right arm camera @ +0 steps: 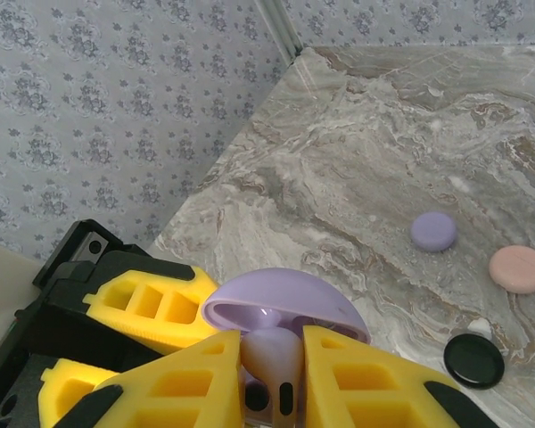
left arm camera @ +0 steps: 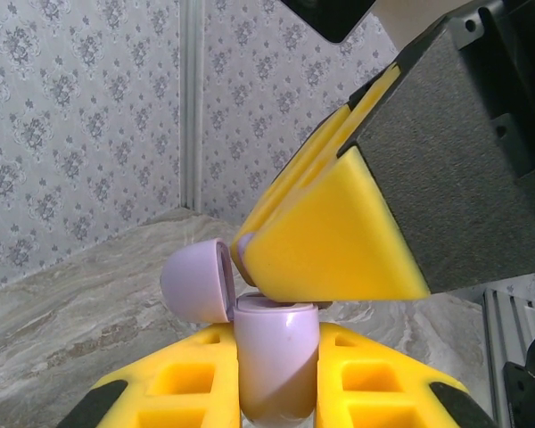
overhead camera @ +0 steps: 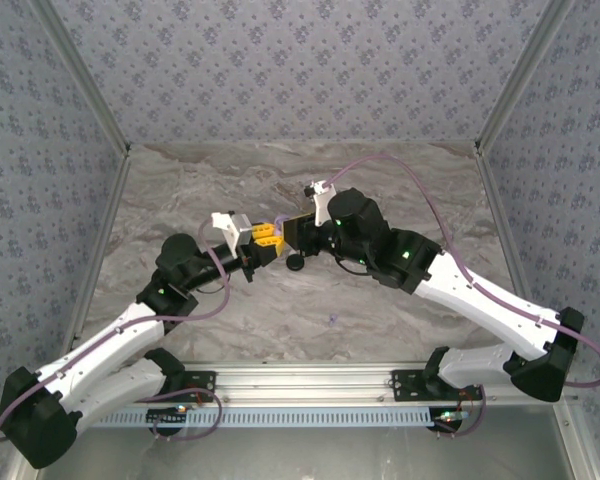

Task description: Insert wireless bluetooth earbuds into charging case

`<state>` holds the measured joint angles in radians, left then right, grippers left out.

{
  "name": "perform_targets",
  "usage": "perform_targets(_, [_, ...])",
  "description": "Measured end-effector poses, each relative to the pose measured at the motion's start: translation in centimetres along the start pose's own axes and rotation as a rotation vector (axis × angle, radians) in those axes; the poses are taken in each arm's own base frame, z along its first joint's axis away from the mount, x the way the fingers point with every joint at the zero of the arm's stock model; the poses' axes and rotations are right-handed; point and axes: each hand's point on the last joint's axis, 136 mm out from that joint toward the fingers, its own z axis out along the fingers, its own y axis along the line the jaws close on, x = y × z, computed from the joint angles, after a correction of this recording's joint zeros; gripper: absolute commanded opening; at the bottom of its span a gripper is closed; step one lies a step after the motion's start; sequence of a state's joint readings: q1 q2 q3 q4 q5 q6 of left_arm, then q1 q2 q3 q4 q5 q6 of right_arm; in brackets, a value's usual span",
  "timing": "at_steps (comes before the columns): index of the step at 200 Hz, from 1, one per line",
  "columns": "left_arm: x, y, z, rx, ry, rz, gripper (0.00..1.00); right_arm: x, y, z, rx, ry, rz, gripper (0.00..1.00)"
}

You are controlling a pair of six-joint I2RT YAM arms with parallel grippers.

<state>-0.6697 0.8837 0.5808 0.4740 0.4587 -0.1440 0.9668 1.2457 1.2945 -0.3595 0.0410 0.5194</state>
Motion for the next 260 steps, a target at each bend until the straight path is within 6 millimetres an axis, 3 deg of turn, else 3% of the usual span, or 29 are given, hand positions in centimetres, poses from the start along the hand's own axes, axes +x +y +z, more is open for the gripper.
perform_targets(104, [-0.8,0.0,0.1,0.003,-0.036,-0.041,0.00,-1.7,0.9,-0.1,-0.036,-0.072,0.003,0.23])
perform_targets(260, [-0.9,0.1,0.5,0.001,-0.046,-0.118,0.00,-2.0,0.6,0.2,-0.029,-0.106,0.002,0.23])
